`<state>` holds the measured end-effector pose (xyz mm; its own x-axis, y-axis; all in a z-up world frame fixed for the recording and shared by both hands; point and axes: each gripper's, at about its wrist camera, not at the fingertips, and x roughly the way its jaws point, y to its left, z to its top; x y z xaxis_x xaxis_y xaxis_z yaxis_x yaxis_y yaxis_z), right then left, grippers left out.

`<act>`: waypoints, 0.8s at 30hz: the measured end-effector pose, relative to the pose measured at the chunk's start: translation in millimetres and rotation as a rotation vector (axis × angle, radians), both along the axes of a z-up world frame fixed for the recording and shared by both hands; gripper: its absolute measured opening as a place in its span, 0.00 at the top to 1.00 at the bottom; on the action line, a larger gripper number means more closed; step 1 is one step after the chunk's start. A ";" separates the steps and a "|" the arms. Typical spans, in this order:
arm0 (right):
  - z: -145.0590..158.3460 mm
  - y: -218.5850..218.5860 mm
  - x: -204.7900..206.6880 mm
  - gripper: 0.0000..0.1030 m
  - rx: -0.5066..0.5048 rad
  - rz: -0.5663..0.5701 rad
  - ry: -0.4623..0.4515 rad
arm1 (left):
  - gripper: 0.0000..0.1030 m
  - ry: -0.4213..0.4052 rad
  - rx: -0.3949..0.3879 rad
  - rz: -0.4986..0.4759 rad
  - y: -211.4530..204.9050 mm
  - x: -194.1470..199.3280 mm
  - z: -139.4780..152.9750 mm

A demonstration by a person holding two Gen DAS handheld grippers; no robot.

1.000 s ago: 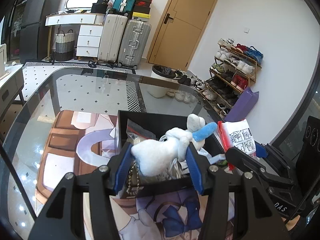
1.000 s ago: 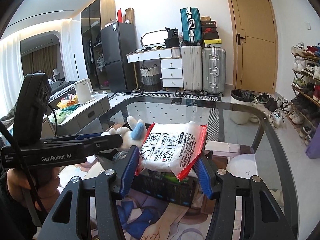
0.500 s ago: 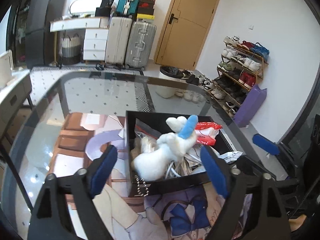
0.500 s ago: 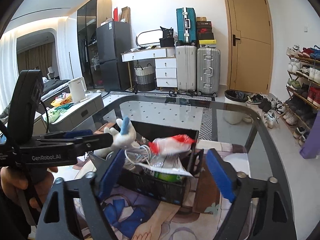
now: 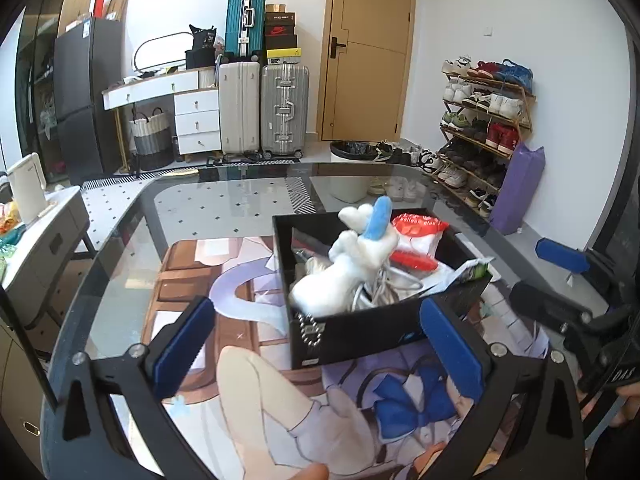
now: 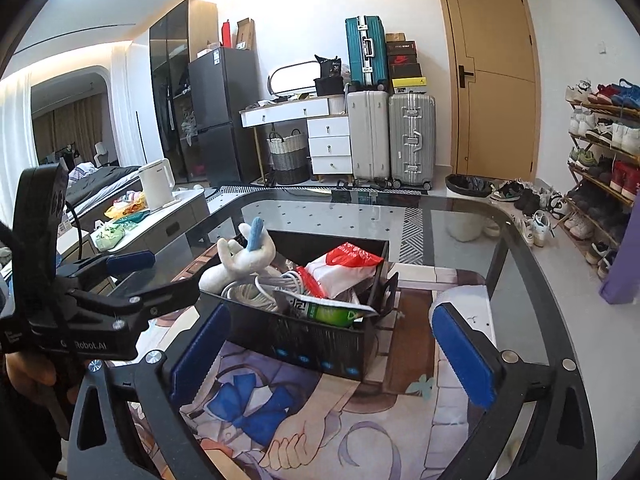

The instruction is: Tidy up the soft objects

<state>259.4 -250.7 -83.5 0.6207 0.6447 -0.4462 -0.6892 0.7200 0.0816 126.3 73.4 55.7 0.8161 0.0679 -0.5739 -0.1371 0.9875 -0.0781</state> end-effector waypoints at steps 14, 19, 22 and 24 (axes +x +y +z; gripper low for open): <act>-18.4 -6.6 0.3 0.01 0.070 0.023 -0.005 | 0.00 -0.078 0.015 0.038 -1.1 -8.8 -17.7; -20.0 -5.0 -10.2 0.01 0.064 0.029 -0.082 | 0.00 -0.087 0.013 0.040 -2.7 -8.3 -23.6; -21.7 -6.7 -15.7 0.01 0.069 0.010 -0.127 | 0.00 -0.085 0.016 0.041 -3.4 -8.3 -25.8; -21.3 -9.5 -19.9 0.01 0.086 0.018 -0.146 | 0.00 -0.096 0.012 0.033 -3.9 -6.2 -24.2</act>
<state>239.5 -260.2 -104.8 0.6624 0.6885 -0.2951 -0.7113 0.7017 0.0407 120.1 69.6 31.4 0.8645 0.1024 -0.4922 -0.1625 0.9834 -0.0808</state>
